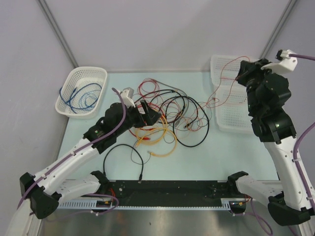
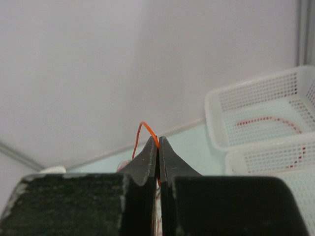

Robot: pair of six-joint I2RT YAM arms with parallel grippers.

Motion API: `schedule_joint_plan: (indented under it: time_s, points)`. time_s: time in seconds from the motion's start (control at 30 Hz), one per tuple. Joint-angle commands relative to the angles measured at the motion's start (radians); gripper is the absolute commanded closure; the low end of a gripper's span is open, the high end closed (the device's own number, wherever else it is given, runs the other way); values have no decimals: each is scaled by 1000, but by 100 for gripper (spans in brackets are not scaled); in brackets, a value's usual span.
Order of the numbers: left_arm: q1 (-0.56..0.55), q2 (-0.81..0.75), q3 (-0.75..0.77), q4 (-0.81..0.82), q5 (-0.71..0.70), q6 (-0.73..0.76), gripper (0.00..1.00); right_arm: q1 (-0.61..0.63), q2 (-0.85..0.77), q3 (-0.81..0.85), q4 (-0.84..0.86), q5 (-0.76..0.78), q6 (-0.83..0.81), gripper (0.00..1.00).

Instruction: Untangle the cables

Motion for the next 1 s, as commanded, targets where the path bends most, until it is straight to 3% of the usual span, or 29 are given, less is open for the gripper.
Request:
schedule_joint_plan:
  time_s: [0.0,0.4,0.5,0.57,0.67,0.97]
  points:
    - [1,-40,-61,38,32,-44,1,-40,13,83,163,142,-24,100]
    - [0,-31,-157,70,103,-89,1,-118,166,332,335,375,-258,100]
    - [0,-25,-175,84,129,-106,1,-159,165,256,390,406,-278,100]
    - [0,-25,-186,85,143,-109,1,-225,146,168,387,400,-197,100]
    - [1,-32,-206,79,146,-113,1,-296,136,96,309,391,-90,100]
    - [0,-48,-267,88,160,-127,1,-380,132,-93,246,381,15,100]
